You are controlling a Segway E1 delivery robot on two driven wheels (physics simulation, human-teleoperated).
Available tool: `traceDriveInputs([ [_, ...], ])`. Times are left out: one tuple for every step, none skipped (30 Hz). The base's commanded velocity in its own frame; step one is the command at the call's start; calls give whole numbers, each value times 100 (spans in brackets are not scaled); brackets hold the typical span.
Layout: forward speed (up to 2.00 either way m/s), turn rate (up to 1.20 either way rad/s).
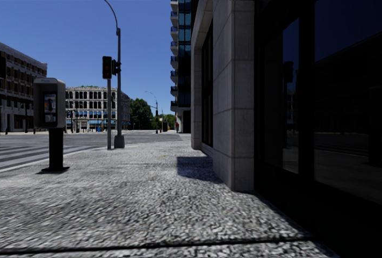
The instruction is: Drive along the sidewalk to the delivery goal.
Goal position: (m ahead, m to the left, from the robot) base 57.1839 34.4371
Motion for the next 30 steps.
traceDriveInputs([
  [200, 0],
  [200, 0],
  [200, 0],
  [200, 0],
  [200, 0],
  [200, 0],
  [200, 0],
  [200, 0],
  [200, 0],
  [200, 0],
  [200, 0],
  [200, 0],
  [200, 0],
  [200, 0],
  [200, 0],
  [200, 70],
  [200, 120],
  [200, 120],
  [200, 120],
  [200, 86],
  [200, 86],
  [200, 0],
  [200, 0],
  [200, 0],
  [200, 0],
  [200, 0],
  [200, 0],
  [200, 0],
  [200, 0],
  [200, 0],
])
